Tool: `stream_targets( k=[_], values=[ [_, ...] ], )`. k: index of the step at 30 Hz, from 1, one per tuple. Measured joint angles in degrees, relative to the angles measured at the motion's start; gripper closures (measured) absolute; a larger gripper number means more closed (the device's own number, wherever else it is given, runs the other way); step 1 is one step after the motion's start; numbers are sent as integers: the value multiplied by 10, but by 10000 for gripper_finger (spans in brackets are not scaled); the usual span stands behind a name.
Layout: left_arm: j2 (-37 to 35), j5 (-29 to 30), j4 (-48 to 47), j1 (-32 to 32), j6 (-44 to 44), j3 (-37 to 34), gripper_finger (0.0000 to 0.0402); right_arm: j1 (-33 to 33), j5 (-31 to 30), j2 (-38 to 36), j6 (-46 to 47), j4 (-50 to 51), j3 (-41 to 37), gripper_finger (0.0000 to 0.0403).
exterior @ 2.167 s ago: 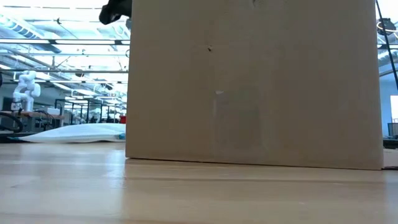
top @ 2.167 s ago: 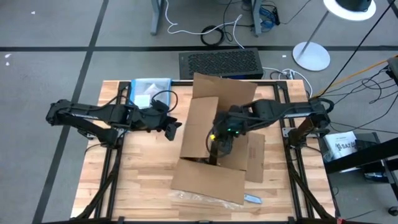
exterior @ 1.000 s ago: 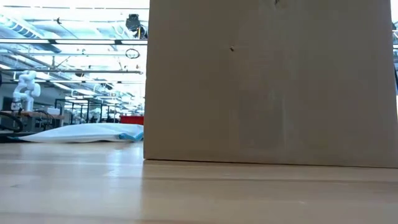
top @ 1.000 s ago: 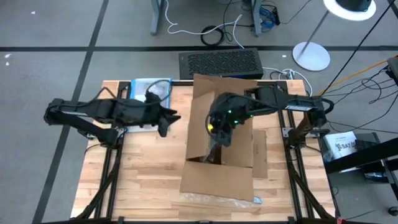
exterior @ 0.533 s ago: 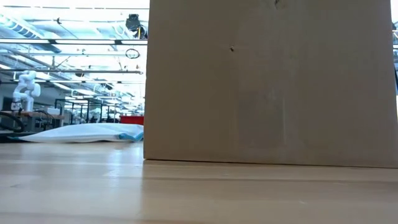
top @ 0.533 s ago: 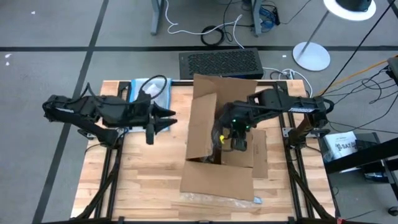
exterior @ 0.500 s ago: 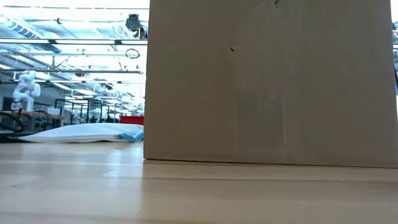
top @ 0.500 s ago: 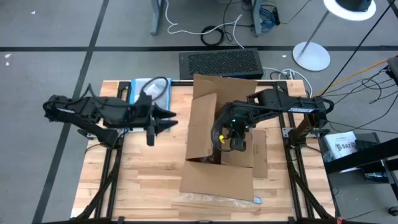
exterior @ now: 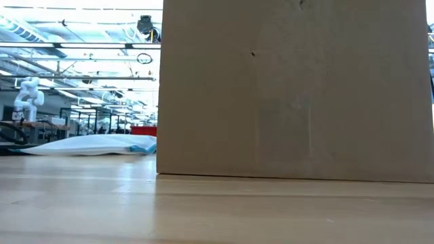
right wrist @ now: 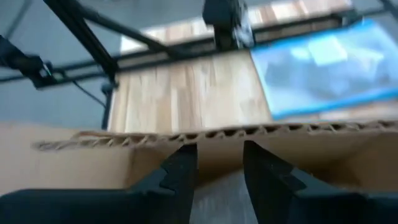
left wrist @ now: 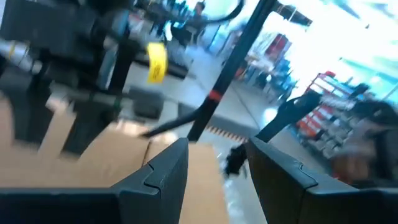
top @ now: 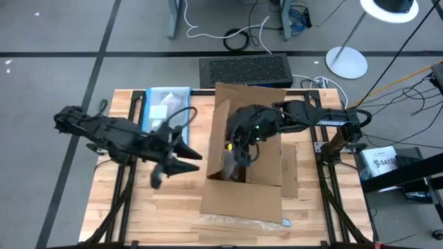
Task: Unpack boxes
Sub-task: Break down box until it is fully flat
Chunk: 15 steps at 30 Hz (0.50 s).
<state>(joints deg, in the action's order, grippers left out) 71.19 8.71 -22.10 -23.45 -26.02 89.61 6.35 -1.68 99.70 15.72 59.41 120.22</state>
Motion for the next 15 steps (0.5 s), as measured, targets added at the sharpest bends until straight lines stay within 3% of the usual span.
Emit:
stream_targets(
  k=[8,15],
  values=[
    [28,24,1,6,43,54,231,0,-6,0,-21,-80,0,282],
    [49,27,-18,23,40,56,231,5,-15,3,-46,-126,0,282]
  ],
)
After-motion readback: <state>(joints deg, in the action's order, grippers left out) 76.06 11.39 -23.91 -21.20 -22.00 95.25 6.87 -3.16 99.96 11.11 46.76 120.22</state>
